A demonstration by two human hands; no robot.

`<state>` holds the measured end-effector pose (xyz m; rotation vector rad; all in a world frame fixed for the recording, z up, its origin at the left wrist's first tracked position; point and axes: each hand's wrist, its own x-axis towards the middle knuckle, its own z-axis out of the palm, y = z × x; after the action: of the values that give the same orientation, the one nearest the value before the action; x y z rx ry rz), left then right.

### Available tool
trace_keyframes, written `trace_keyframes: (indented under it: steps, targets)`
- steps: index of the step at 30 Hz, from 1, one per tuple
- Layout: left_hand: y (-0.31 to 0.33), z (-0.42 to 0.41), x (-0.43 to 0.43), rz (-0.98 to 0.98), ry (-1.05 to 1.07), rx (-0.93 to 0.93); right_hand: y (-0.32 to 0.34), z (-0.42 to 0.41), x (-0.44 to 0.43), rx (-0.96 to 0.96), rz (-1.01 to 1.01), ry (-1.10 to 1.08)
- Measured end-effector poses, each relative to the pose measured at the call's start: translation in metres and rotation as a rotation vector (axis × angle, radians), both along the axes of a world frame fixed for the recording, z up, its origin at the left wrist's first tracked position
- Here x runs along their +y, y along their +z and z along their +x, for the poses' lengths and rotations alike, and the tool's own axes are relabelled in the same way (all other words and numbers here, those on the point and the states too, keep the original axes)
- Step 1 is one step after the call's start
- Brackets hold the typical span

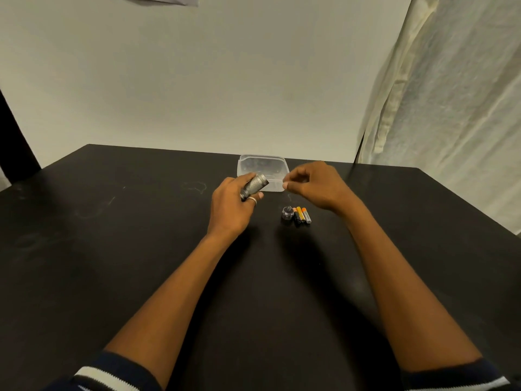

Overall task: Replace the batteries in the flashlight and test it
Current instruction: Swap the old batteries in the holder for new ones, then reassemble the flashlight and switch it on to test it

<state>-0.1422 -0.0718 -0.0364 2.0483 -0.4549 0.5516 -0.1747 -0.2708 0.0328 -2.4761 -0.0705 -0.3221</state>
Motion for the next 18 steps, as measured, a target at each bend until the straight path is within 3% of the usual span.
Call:
trace_keyframes:
  steps: [5, 9, 14, 18]
  targets:
    - [-0.003, 0.001, -0.001, -0.018, -0.009, 0.007, 0.007, -0.002, -0.005, 0.256, -0.291, 0.068]
    - [-0.003, 0.001, 0.000, -0.018, 0.002, 0.004, -0.004, 0.001, 0.001, 0.330, -0.344, 0.085]
    - [-0.004, 0.002, 0.000, -0.009, 0.000, -0.006, -0.009, 0.003, 0.004, 0.252, -0.288, 0.117]
    - [-0.004, 0.002, 0.000, -0.018, -0.015, -0.017, -0.004, 0.001, 0.004, 0.027, 0.067, 0.079]
